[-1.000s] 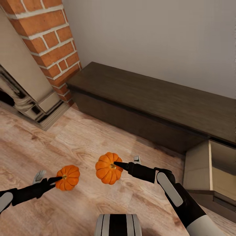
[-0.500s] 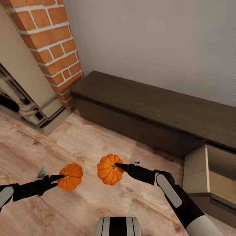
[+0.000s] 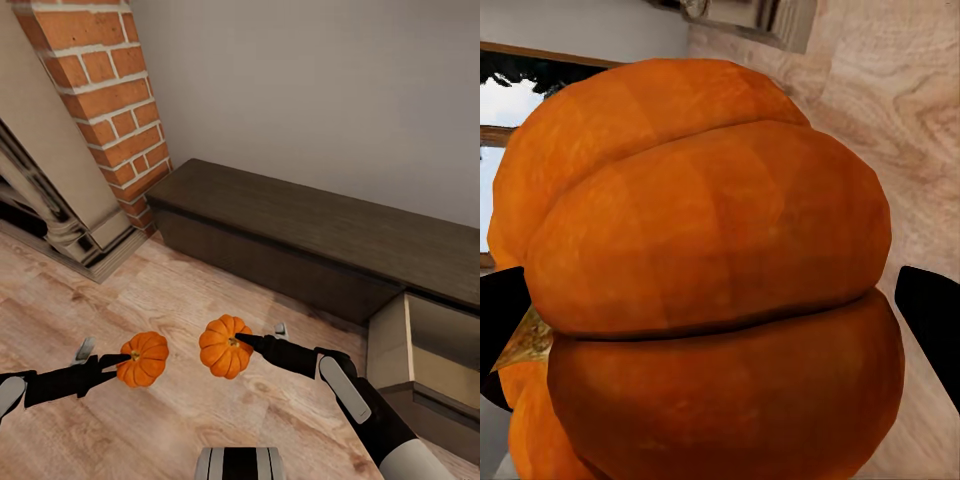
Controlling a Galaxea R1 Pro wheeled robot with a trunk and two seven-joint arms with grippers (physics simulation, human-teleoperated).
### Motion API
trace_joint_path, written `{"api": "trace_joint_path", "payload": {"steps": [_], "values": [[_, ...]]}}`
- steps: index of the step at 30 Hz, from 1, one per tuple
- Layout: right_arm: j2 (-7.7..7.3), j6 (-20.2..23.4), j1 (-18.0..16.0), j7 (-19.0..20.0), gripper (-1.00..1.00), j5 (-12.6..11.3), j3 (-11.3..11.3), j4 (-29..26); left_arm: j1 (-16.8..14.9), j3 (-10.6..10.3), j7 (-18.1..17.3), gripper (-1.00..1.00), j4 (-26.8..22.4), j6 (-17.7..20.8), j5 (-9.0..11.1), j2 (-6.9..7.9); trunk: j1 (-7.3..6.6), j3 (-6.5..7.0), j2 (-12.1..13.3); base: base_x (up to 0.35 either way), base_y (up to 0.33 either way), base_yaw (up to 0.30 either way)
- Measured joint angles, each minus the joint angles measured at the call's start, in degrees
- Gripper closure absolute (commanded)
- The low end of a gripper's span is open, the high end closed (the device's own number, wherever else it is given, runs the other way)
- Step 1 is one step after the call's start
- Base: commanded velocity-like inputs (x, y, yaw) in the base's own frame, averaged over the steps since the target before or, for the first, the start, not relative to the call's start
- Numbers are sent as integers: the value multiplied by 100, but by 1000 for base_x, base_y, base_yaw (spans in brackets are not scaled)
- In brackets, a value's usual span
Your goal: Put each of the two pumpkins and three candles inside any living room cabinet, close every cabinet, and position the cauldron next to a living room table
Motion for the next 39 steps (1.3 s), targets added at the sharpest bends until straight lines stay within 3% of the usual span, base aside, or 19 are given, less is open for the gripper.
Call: {"api": "trace_joint_path", "payload": {"steps": [23, 39], "values": [[2, -13, 1, 10, 100, 45, -1, 93, 7, 7, 1, 100, 2, -7, -38, 9, -56, 417, 31, -292, 0, -244], [3, 3, 1, 94, 100, -8, -9, 168, 8, 16, 1, 100, 14, -3, -19, 9, -100, 696, 52, -32, 0, -248]]}}
